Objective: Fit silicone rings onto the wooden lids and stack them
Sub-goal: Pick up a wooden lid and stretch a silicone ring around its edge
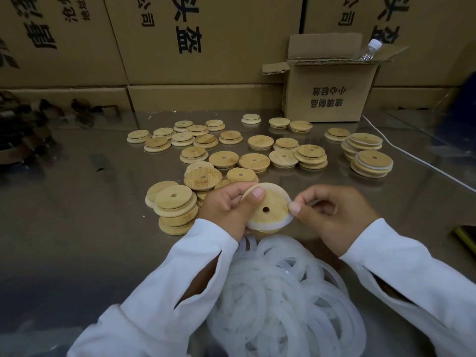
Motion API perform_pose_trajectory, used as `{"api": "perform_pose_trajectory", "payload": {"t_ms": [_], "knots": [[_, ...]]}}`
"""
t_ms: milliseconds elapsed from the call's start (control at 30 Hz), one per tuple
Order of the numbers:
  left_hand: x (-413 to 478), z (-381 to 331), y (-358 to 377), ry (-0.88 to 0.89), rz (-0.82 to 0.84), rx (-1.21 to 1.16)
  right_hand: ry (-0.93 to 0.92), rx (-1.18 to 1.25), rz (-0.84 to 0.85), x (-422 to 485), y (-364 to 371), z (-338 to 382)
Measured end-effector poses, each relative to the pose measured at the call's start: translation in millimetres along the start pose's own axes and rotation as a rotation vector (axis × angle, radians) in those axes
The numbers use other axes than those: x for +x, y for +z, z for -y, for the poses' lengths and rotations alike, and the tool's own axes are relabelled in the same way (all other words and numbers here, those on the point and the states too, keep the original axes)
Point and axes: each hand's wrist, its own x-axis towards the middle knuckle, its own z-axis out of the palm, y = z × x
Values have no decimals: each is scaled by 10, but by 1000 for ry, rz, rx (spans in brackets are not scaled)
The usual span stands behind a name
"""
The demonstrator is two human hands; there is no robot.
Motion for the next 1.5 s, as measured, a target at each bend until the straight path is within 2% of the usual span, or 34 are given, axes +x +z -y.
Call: {"api": "perform_pose_trajectory", "payload": {"t_ms": [167,467,600,733,933,1500], "knots": [[-16,-5,23,-9,19,-43,-43,92,-106,-40,96,-64],[9,21,21,26,-36,-66,-45,42,-215,-61,184,-106],[11,32,4,22,44,-65,-35,-9,-257,-56,154,-94],[-9,30,21,93,155,54,-105,-117,-299,-61,116,-59],[-47,-1,54,167,173,80,-325,-313,-255,-100,114,-10],[-9,-76,-21,191,166,80,-208,-181,-141,6,-67,87]]}}
